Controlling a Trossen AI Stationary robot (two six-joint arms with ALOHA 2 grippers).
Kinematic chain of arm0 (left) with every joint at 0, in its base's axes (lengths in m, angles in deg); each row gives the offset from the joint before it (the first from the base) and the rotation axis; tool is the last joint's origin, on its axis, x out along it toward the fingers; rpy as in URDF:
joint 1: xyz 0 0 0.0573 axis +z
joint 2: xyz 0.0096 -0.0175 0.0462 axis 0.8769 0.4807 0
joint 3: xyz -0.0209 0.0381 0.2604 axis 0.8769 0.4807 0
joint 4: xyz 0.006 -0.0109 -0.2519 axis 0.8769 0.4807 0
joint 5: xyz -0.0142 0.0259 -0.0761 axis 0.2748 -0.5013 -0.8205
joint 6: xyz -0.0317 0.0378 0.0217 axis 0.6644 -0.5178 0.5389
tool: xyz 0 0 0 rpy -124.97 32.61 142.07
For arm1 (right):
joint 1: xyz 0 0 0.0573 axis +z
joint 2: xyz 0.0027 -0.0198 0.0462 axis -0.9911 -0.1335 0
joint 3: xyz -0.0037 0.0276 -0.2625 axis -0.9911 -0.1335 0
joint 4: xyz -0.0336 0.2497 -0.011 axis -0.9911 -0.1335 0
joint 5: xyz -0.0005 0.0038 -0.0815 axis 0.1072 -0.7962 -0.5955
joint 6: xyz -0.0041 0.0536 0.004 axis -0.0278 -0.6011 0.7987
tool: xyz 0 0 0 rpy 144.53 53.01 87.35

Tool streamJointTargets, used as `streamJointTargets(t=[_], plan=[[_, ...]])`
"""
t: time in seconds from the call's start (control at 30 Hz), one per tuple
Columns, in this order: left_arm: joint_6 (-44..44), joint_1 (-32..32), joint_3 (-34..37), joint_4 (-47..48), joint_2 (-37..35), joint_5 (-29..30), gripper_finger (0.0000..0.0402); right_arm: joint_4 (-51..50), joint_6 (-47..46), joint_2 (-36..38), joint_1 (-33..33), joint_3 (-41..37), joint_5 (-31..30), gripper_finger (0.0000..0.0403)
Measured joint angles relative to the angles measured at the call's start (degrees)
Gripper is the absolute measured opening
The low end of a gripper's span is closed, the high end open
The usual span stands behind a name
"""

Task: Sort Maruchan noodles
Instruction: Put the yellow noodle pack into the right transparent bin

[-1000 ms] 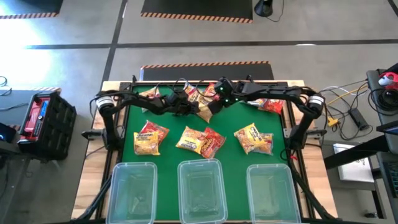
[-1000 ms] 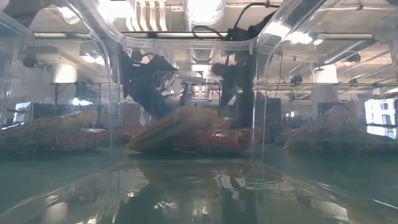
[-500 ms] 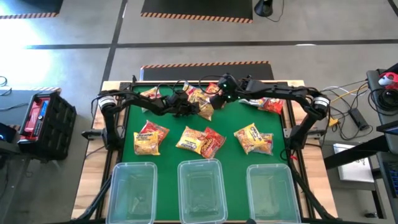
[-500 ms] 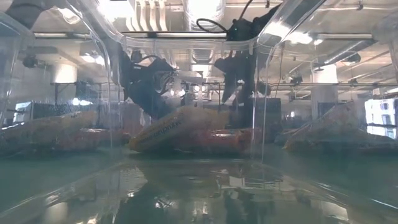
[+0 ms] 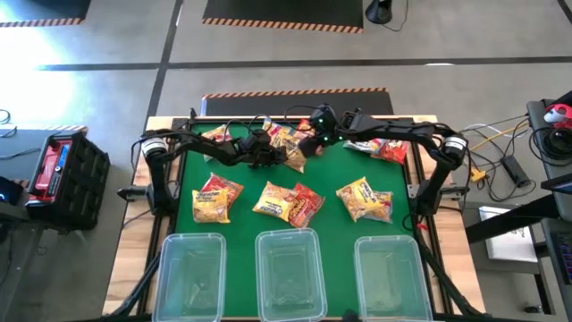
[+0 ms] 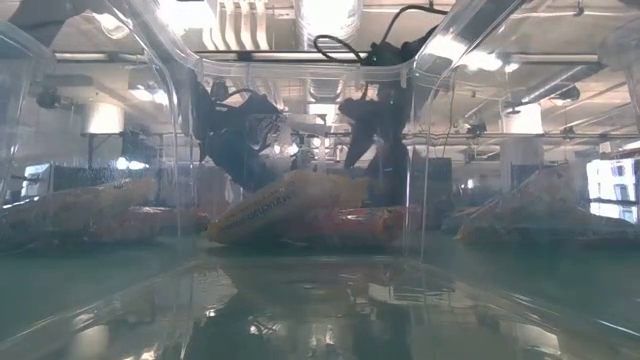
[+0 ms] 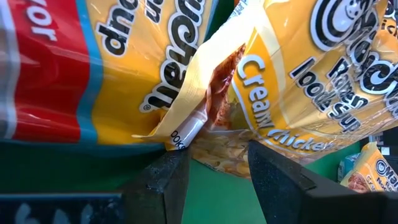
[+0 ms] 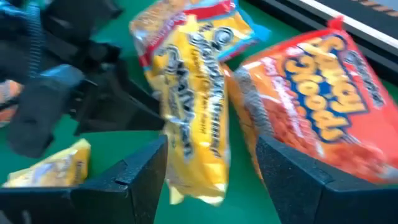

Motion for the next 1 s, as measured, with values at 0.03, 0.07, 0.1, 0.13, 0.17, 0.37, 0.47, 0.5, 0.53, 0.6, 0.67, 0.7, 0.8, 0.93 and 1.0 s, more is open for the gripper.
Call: streamJointTargets(t=[0.03, 0.07, 0.1, 0.13, 0.17, 0.37, 0.47, 0.5, 0.53, 0.6, 0.67, 0.7, 0.8, 0.93, 1.0], plan=[[0.0, 0.0, 0.0, 0.0, 0.0, 0.0, 0.0146, 0.4, -0.1, -0.3, 0.0, 0.0, 0.2, 0.0235], [0.0, 0.0, 0.0, 0.0, 0.0, 0.0, 0.0146, 0.6, -0.3, -0.6, 0.0, 0.0, 0.2, 0.0235], [0.0, 0.0, 0.0, 0.1, 0.0, 0.0, 0.0146, 0.7, -0.5, -1.0, 0.0, 0.0, 0.2, 0.0235], [0.0, 0.0, 0.0, 0.1, 0.0, 0.0, 0.0146, 1.0, -0.6, -1.5, 0.0, 0.0, 0.2, 0.0235], [0.0, 0.0, 0.0, 0.1, 0.0, 0.0, 0.0146, 1.4, -0.6, -1.9, 0.0, 0.0, 0.1, 0.0234], [0.0, 0.0, 0.0, 0.1, 0.0, 0.1, 0.0146, 4.3, -0.7, -4.7, -0.1, 0.0, -0.2, 0.0233], [0.0, 0.0, 0.0, 0.1, 0.0, 0.1, 0.0146, 4.9, -0.7, -5.3, -0.1, 0.0, 1.0, 0.0233], [0.0, 0.0, 0.0, 0.1, 0.0, 0.1, 0.0146, 4.7, -0.7, -5.4, -0.1, 0.0, 1.2, 0.0233], [0.0, 0.0, 0.1, 0.1, 0.0, 0.1, 0.0146, 4.6, -0.4, -5.4, -0.1, 0.0, 1.2, 0.0233], [0.0, 0.0, 0.1, 0.1, 0.0, 0.1, 0.0146, 5.4, -0.3, -5.7, -0.1, 0.0, 1.4, 0.0233], [0.0, 0.0, 0.1, 0.1, 0.0, 0.1, 0.0146, 5.5, -0.3, -5.7, -0.1, 0.0, 2.4, 0.0233], [0.0, 0.0, 0.1, 0.1, 0.0, 0.2, 0.0146, 5.8, -0.3, -5.7, -0.1, 0.0, 2.8, 0.0232], [0.0, 0.0, 0.1, 0.1, 0.0, 0.2, 0.0146, 5.9, -0.3, -5.7, -0.1, 0.0, 3.4, 0.0229], [0.0, 0.0, 0.1, 0.1, 0.0, 0.2, 0.0146, 6.0, -0.3, -6.1, -0.1, 0.0, 4.3, 0.0219], [0.0, 0.0, 0.1, 0.1, 0.0, 0.2, 0.0146, 5.8, -0.3, -6.7, -0.1, 0.0, 4.4, 0.0213]])
